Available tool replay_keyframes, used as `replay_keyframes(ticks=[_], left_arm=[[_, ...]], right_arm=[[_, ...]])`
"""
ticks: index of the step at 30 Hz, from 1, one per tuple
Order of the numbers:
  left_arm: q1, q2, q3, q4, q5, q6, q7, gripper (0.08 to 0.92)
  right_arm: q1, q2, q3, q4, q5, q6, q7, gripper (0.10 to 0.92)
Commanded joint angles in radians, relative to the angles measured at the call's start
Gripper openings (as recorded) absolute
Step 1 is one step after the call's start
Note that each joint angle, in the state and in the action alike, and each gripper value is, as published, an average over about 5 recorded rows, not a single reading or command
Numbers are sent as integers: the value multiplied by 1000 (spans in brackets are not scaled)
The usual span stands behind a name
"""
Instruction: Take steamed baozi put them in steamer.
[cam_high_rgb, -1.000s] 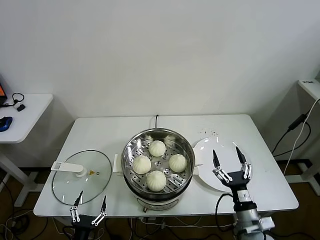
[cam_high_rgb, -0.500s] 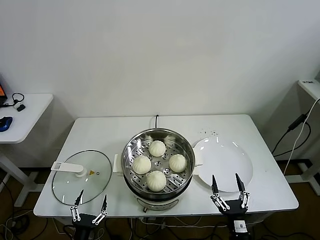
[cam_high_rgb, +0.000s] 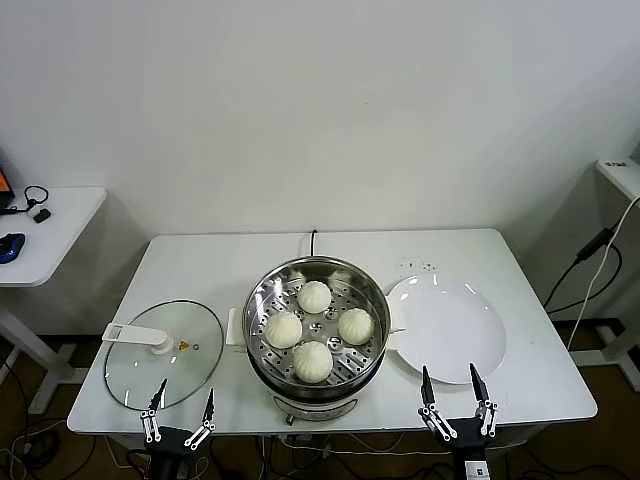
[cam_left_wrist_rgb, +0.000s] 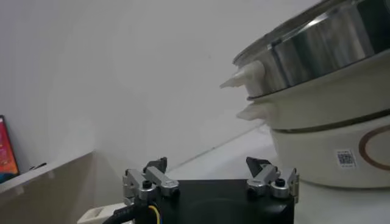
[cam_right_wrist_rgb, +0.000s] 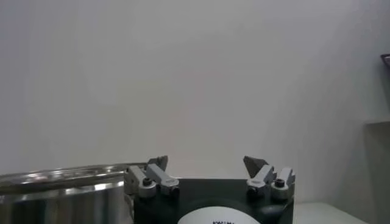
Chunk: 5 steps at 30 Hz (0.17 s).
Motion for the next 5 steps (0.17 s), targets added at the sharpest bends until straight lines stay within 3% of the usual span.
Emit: replay_keyframes(ticks=[1, 5], left_arm=[[1, -49, 1, -1, 0, -1, 0, 823], [0, -49, 1, -2, -1, -1, 0, 823]], right_arm=[[-13, 13, -6, -3, -5, 17, -2, 823], [-13, 13, -9, -4, -6, 18, -2, 823]])
